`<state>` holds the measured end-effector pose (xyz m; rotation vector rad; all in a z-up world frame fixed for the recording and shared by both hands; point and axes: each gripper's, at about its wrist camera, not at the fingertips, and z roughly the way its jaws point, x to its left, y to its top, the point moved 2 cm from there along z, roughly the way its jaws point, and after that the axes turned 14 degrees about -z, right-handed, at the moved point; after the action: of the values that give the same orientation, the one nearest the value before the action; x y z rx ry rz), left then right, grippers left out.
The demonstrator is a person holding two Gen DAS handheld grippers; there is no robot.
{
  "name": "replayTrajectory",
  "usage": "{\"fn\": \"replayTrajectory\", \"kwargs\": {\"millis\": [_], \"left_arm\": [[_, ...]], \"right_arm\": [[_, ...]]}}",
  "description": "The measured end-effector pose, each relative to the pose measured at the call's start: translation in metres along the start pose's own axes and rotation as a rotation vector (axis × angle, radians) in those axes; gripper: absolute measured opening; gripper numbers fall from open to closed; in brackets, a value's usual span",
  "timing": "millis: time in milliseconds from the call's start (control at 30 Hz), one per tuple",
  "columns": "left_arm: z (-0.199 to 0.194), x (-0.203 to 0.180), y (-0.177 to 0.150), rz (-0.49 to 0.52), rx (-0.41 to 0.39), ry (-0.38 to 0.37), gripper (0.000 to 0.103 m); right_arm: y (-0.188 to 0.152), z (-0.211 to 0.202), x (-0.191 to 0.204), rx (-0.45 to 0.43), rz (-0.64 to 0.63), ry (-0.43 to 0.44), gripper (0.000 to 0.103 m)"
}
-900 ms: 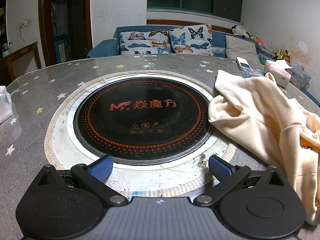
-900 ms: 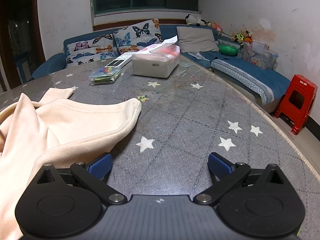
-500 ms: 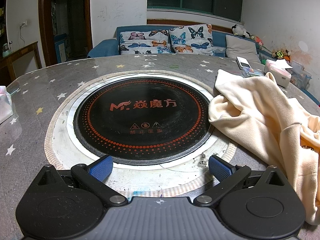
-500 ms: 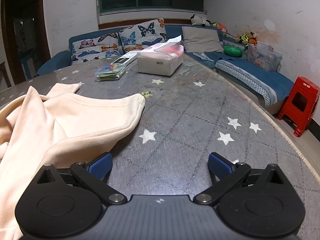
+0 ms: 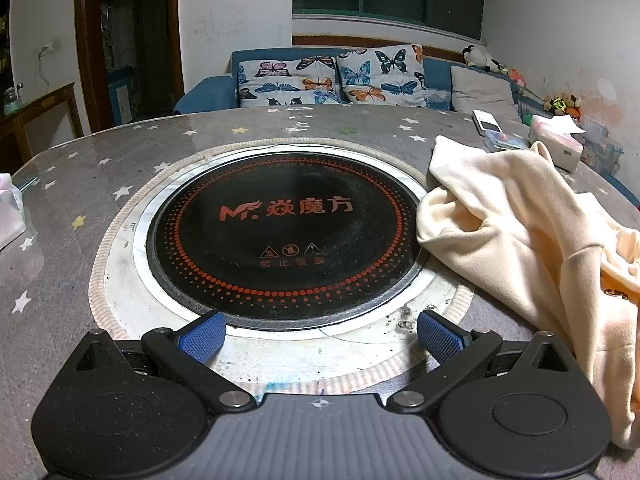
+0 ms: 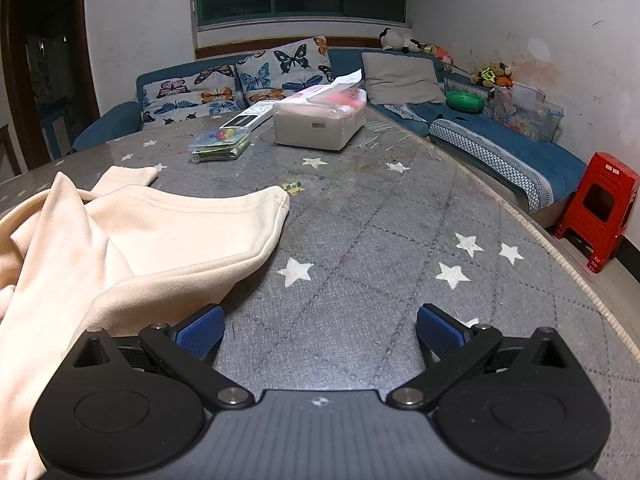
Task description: Fold clothes
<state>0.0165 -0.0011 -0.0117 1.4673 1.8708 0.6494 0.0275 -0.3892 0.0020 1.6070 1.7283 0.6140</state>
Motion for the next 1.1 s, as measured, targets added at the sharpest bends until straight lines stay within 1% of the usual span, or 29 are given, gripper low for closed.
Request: {"fn": "replayTrajectory", "kwargs": {"millis": [200,367,600,767,1100], "left_arm": [[-0.003,-0.003,0.002,-0.009,0.015,0.006,0.103],[-0.015,-0.015,0.003,0.002,0.007,-0.017,0.103],[-0.026,-0.035,-0.004,0.009,0.043,-0.056,0.103],[-0.032,-0.044,-0.009,0.012,0.064,-0.064,0.103],[-0.046,-0.055,-0.02,0.033,0.079,-0.068,0.103]], "right_arm": [[-0.001,-0.007,0.005,0.002,-0.01,0.027,0.103],[-0.004,-0.021,0.013,0.0,-0.024,0.051,0.103],[-0.007,-0.049,0.02,-0.022,-0.029,0.078,0.103],[-0.011,-0.069,0.025,-0.029,-0.026,0.098,0.103],[-0.021,-0.108,0.044,-0.075,-0.105,0.144,0.103]]}}
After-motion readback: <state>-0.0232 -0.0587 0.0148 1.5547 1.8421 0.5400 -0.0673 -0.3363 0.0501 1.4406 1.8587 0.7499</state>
